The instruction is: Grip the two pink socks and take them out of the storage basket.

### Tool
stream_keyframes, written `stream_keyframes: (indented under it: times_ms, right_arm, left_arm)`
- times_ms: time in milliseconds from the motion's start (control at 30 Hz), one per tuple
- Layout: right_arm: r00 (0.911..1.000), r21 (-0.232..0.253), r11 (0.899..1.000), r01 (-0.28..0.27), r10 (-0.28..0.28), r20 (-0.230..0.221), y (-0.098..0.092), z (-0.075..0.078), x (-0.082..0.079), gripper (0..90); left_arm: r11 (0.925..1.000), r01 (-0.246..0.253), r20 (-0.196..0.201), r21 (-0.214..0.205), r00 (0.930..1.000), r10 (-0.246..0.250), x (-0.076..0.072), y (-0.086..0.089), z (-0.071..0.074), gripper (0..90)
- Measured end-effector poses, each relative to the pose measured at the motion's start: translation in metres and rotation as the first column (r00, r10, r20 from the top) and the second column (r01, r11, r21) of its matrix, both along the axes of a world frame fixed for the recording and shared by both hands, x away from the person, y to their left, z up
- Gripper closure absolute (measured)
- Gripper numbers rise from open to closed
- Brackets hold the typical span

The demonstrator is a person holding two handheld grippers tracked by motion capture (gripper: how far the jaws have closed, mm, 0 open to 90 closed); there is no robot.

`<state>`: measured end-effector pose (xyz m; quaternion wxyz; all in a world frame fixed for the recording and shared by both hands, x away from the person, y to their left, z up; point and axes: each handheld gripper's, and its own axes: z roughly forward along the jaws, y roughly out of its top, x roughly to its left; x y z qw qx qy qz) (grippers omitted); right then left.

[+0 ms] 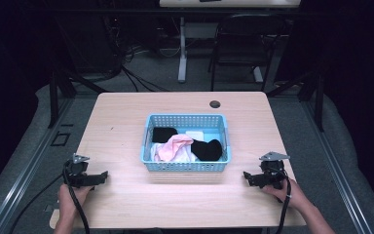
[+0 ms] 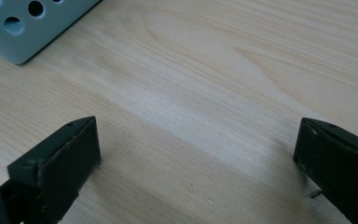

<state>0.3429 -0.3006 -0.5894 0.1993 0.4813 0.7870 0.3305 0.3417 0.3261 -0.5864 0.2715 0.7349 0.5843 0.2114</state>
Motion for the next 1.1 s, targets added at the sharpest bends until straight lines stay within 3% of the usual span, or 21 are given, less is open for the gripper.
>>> stream_keyframes:
  times_ms: [200, 433, 533, 600, 833, 1100]
  right_arm:
    - [1.0, -0.001, 1.0, -0.002, 0.002, -0.001, 0.0, 0.0, 0.0, 0.0]
    - [1.0, -0.005, 1.0, 0.002, -0.002, 0.0, 0.0, 0.0, 0.0, 0.0]
    - [1.0, -0.006, 1.0, 0.002, -0.002, 0.0, 0.0, 0.0, 0.0, 0.0]
    - [1.0, -0.005, 1.0, 0.0, 0.0, -0.001, 0.0, 0.0, 0.0, 0.0]
    - [1.0, -0.005, 1.0, 0.0, 0.0, -0.001, 0.0, 0.0, 0.0, 0.0]
    - [1.0, -0.005, 1.0, 0.0, 0.0, -0.001, 0.0, 0.0, 0.0, 0.0]
  left_arm:
    - [1.0, 0.005, -0.006, 0.002, 1.0, -0.005, 0.001, 0.0, 0.001, 0.0]
    - [0.9998, 0.016, -0.05, 0.012, 0.9986, -0.016, 0.003, 0.0, 0.004, 0.2]
    - [0.9999, 0.013, -0.06, -0.002, 0.9981, -0.013, 0.002, 0.001, 0.007, 0.3]
    - [0.9998, 0.009, -0.058, -0.018, 0.9982, -0.01, 0.002, 0.002, 0.012, 0.3]
    - [0.9999, 0.004, -0.06, -0.016, 0.9982, -0.005, 0.0, 0.003, 0.025, 0.4]
    - [0.9985, 0.05, -0.093, -0.021, 0.9943, -0.052, 0.001, 0.0, 0.046, 0.3]
